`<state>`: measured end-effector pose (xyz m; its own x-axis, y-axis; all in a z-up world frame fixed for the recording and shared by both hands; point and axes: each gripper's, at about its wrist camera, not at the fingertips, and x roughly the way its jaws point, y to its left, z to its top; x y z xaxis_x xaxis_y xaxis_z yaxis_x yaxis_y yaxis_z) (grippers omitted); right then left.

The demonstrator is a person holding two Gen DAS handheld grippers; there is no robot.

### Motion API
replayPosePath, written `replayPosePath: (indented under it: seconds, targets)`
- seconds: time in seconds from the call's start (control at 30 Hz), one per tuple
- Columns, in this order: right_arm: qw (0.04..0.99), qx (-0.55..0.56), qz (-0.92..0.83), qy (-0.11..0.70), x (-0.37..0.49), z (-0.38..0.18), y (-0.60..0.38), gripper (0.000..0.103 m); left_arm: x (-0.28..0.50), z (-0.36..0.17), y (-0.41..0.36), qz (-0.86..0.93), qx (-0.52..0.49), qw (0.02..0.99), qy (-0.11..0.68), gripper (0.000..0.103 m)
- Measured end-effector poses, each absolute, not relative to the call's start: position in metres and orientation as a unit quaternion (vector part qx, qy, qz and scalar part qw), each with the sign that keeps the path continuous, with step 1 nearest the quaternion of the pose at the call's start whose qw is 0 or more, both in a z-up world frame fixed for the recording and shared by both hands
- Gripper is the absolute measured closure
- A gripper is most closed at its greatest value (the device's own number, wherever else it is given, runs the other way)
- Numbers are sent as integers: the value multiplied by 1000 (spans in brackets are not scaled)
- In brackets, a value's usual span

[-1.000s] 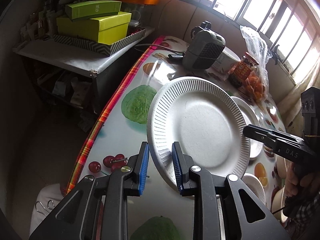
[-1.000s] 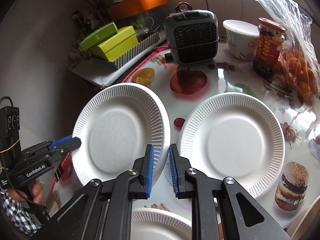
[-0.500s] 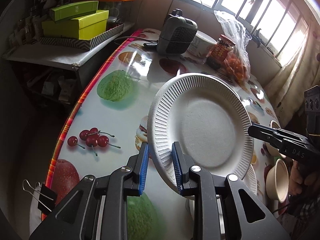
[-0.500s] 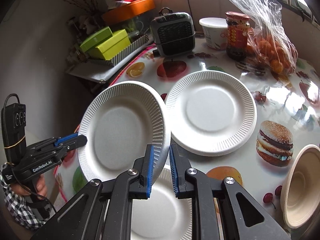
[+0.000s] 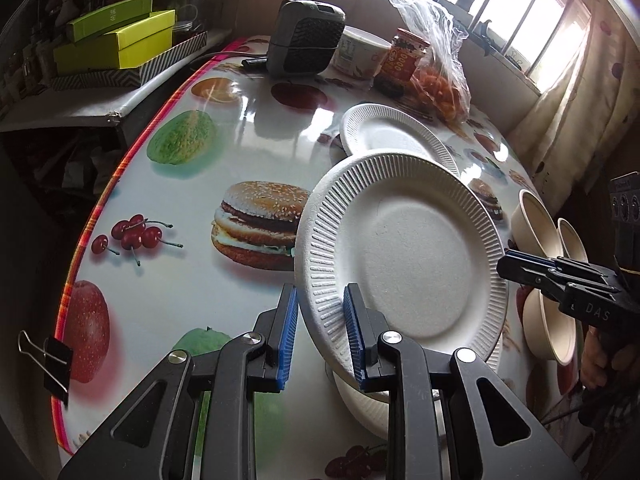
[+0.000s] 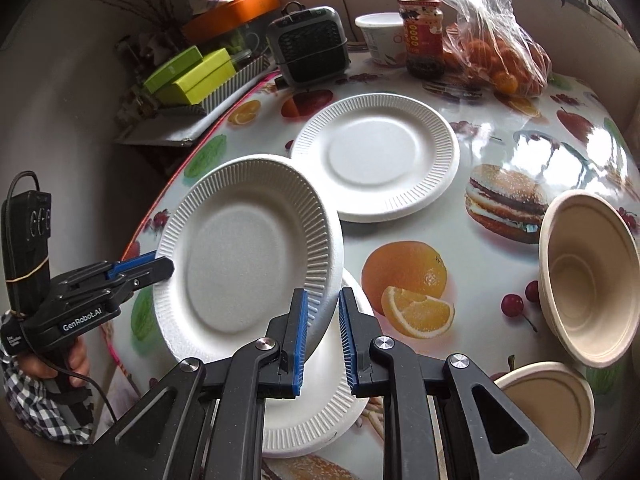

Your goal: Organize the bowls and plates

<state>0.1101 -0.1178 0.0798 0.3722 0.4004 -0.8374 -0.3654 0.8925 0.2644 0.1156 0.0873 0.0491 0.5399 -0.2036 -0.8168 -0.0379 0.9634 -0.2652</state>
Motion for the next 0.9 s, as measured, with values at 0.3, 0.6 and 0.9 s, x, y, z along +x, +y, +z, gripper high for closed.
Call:
replayPosePath:
  seconds: [0.3, 0.6, 0.9]
  targets:
    - [824, 30, 216, 523, 96, 67, -136, 87, 110, 39, 69, -61, -115, 861, 492, 78]
    - [821, 35, 214, 528, 86, 63, -143, 87, 105, 35, 64, -66, -106, 857, 501, 78]
    - [817, 38, 211, 535, 77, 58, -150, 87, 102, 32, 56, -70, -97, 852, 510, 78]
